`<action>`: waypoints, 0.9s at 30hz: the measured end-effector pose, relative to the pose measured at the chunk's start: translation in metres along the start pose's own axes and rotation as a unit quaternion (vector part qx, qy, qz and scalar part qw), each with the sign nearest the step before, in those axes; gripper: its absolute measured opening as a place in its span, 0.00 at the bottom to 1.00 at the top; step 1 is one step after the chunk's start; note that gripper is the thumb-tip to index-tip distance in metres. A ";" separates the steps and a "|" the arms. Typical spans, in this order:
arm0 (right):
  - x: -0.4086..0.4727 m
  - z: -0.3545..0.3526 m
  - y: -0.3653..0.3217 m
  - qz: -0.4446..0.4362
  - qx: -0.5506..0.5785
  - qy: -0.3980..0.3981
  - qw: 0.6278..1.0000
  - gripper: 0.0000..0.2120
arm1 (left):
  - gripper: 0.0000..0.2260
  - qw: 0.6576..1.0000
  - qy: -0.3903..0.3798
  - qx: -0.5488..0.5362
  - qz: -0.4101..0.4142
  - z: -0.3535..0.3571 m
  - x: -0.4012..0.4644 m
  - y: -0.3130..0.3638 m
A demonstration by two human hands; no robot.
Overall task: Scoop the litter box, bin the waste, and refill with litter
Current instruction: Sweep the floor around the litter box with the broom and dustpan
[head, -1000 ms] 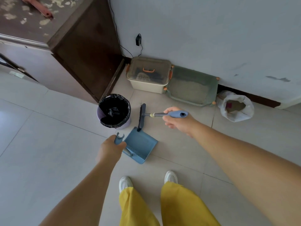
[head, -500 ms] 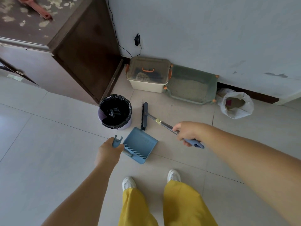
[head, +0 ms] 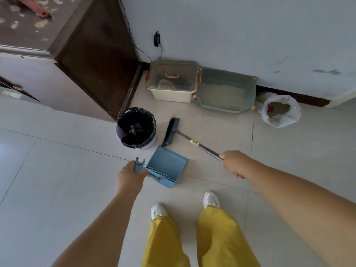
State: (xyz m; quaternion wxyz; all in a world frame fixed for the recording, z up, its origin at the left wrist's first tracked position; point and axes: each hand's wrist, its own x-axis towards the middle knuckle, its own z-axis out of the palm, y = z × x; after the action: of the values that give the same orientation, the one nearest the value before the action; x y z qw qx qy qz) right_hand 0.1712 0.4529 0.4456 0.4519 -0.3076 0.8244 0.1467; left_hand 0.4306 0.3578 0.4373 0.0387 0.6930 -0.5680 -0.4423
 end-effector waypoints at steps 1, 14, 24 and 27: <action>-0.004 0.002 0.008 0.012 -0.007 0.010 1.000 0.23 | 0.03 1.000 -0.005 0.004 -0.002 -0.002 0.000 0.001; -0.025 0.022 0.009 -0.035 0.043 0.072 0.996 0.16 | 0.03 0.999 -0.027 -0.034 -0.009 -0.010 0.009 0.014; 0.059 0.006 -0.068 -0.038 0.061 0.086 0.994 0.19 | 0.01 0.999 -0.031 -0.040 0.005 -0.007 0.019 0.021; 0.068 0.002 -0.054 -0.005 0.128 0.082 0.988 0.20 | 0.03 0.999 -0.033 -0.033 0.009 -0.003 0.026 0.026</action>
State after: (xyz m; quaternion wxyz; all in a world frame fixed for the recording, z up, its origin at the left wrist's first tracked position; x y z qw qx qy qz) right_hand 0.1791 0.3868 0.3894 0.4194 -0.2625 0.8690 0.0115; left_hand 0.4123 0.3259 0.4391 0.0468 0.6711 -0.5603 -0.4832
